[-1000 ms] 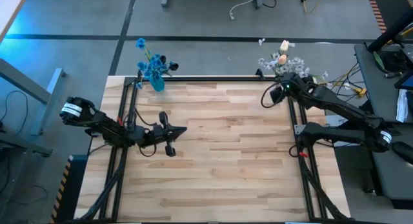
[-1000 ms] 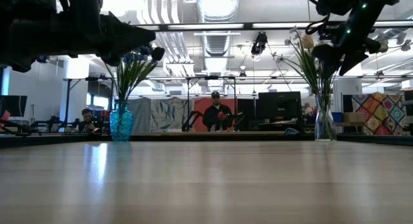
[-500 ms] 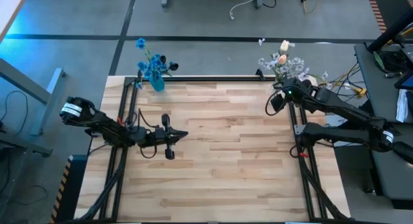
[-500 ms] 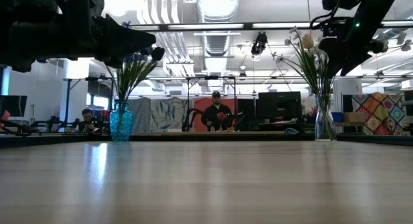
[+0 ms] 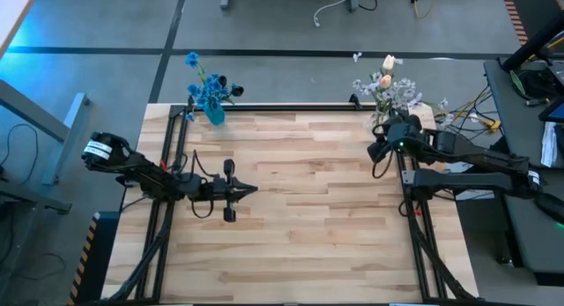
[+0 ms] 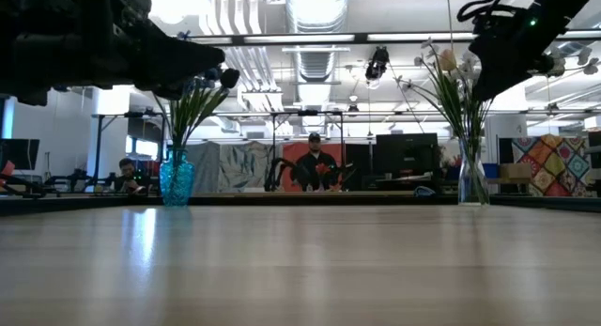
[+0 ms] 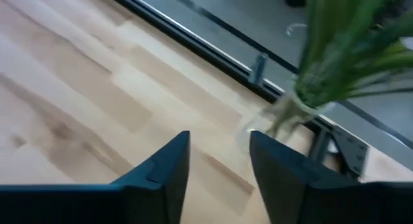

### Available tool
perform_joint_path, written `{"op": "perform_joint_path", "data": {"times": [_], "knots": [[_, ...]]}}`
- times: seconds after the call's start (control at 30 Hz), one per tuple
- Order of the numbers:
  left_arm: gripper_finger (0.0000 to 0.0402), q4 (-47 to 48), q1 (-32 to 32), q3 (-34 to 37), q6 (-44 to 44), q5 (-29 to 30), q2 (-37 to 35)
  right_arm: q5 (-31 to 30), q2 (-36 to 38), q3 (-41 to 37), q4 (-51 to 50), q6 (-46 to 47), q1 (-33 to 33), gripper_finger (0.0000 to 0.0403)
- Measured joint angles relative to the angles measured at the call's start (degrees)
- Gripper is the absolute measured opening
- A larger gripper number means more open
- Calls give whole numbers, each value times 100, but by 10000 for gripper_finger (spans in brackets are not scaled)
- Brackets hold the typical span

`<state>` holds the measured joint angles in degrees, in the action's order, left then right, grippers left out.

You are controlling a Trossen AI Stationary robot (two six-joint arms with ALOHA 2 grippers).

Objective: Sort flowers into vase by color
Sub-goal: Return to Home Position

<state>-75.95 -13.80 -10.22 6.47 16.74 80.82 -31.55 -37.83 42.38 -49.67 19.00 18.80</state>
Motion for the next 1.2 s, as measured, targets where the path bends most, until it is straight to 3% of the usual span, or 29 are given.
{"op": "perform_joint_path", "data": {"times": [0.37,0.63,0.77,0.9,1.07,1.2], "knots": [[0,35,27,15,15,-26,0,29,38,-526,610,-61,-854,67],[0,-55,176,166,-15,-260,-6,394,64,-1391,2923,-1155,-1768,17],[0,-308,444,435,-115,-307,-68,1261,117,-2198,4599,-1923,-1963,9],[0,-941,837,954,-372,-782,-199,2203,324,-3054,6232,-2453,-1966,9],[0,-660,1222,973,-468,-1318,-408,2462,894,-3632,6629,-2554,-1958,9],[0,-189,1270,973,-440,-1327,-740,2578,1611,-4000,6614,-2644,-1959,9]]}}
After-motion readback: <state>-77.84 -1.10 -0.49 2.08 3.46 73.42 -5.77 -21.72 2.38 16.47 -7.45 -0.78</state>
